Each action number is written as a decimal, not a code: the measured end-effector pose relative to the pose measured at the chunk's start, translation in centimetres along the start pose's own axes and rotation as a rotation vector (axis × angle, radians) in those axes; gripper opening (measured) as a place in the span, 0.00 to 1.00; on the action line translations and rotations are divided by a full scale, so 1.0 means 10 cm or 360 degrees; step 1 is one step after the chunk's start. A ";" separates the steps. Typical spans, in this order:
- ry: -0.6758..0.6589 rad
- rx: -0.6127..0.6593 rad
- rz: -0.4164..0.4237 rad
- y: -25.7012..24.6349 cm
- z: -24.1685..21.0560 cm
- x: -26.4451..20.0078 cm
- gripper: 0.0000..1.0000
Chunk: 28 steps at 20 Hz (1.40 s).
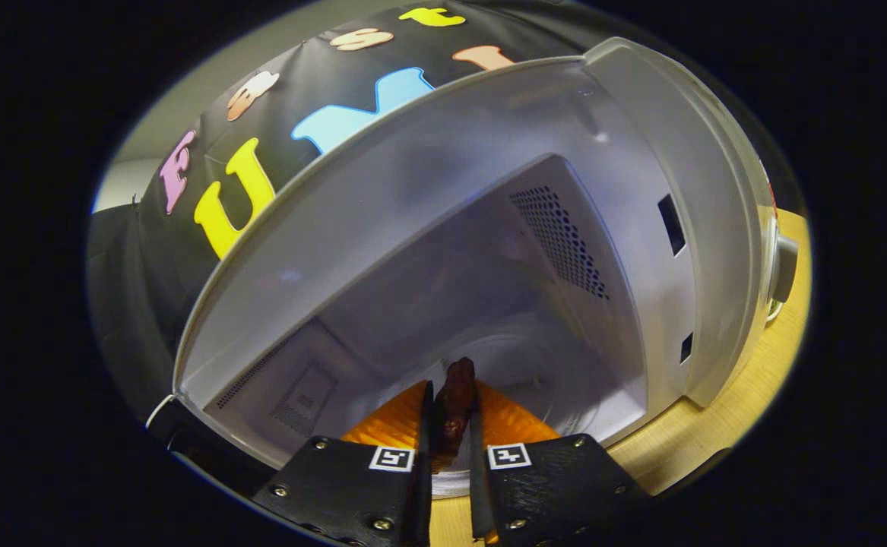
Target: Open the microwave, put the food inside, and close the microwave door.
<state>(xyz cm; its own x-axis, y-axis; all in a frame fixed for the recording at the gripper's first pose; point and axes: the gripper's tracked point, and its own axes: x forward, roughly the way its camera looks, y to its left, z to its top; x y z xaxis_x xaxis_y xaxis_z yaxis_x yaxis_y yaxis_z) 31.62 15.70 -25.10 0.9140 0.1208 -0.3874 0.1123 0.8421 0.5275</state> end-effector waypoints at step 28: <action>-0.0189 -0.0823 0.0304 0.91 0.44 -2.37 0.96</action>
<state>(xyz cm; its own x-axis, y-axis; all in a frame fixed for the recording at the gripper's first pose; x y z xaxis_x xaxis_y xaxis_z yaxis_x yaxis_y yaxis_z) 12.67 18.17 -7.82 0.9404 0.2612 -0.2176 -0.2376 0.9628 0.1291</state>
